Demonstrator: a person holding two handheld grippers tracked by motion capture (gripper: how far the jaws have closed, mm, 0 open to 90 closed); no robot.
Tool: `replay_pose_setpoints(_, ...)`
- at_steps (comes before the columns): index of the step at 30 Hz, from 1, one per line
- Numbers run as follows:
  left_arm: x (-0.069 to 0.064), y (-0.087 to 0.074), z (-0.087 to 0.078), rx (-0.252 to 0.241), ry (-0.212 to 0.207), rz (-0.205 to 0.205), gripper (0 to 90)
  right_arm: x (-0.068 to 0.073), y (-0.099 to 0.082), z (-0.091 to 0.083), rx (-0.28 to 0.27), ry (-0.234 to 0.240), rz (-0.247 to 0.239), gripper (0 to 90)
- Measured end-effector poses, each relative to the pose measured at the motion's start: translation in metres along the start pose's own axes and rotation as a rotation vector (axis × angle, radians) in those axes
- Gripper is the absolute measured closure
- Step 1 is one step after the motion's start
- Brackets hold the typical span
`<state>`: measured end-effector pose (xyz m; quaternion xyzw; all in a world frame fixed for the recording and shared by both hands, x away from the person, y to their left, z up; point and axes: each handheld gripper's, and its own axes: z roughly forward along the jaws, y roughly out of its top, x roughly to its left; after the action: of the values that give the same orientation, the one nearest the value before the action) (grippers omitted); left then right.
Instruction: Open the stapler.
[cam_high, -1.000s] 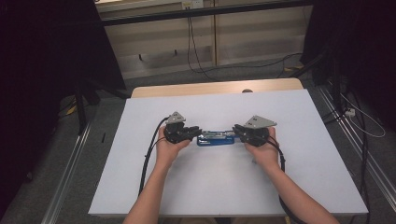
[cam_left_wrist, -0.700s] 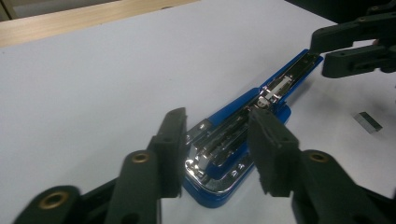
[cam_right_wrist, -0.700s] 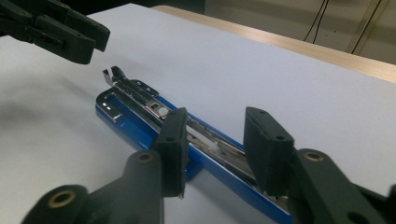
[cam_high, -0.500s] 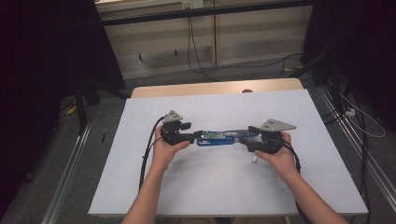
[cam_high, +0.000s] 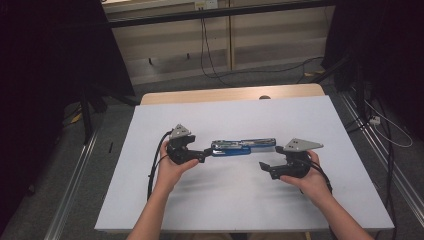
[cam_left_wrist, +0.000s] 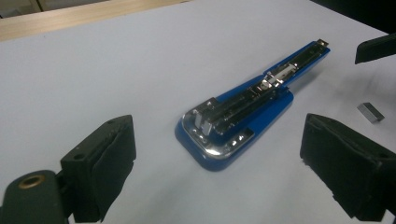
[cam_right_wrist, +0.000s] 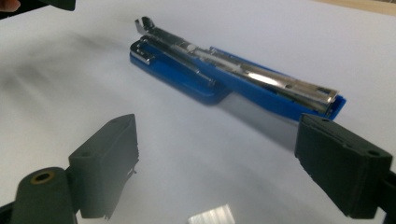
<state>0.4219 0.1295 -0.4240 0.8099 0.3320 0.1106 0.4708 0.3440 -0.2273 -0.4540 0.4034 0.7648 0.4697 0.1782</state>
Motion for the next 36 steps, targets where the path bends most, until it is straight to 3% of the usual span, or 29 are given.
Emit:
replay_pose_setpoints(7,-0.004,-0.010,-0.009,0.019,-0.007,0.038,9.5,0.003,-0.013,-0.011,0.048,-0.009,-0.006,14.1)
replay_pose_setpoints(13,-0.002,-0.015,-0.017,0.017,-0.005,0.036,9.6,0.004,-0.023,-0.018,0.085,-0.010,-0.011,17.0)
replay_pose_setpoints(18,0.000,-0.019,-0.021,0.007,0.002,0.025,9.6,0.006,-0.027,-0.023,0.102,0.006,0.004,25.2)
replay_pose_setpoints(24,0.001,-0.019,-0.021,0.007,0.008,0.028,10.1,0.010,-0.026,-0.019,0.155,0.025,-0.023,44.7)
replay_pose_setpoints(26,0.002,-0.018,-0.022,0.010,0.011,0.031,10.1,0.011,-0.025,-0.019,0.158,0.024,-0.021,45.4)
replay_pose_setpoints(33,0.002,-0.019,-0.021,0.009,0.012,0.022,10.7,0.011,-0.021,-0.013,0.167,-0.001,0.005,53.9)
replay_pose_setpoints(36,0.002,-0.019,-0.022,0.009,0.012,0.028,10.9,0.012,-0.019,-0.011,0.177,-0.035,0.007,56.8)
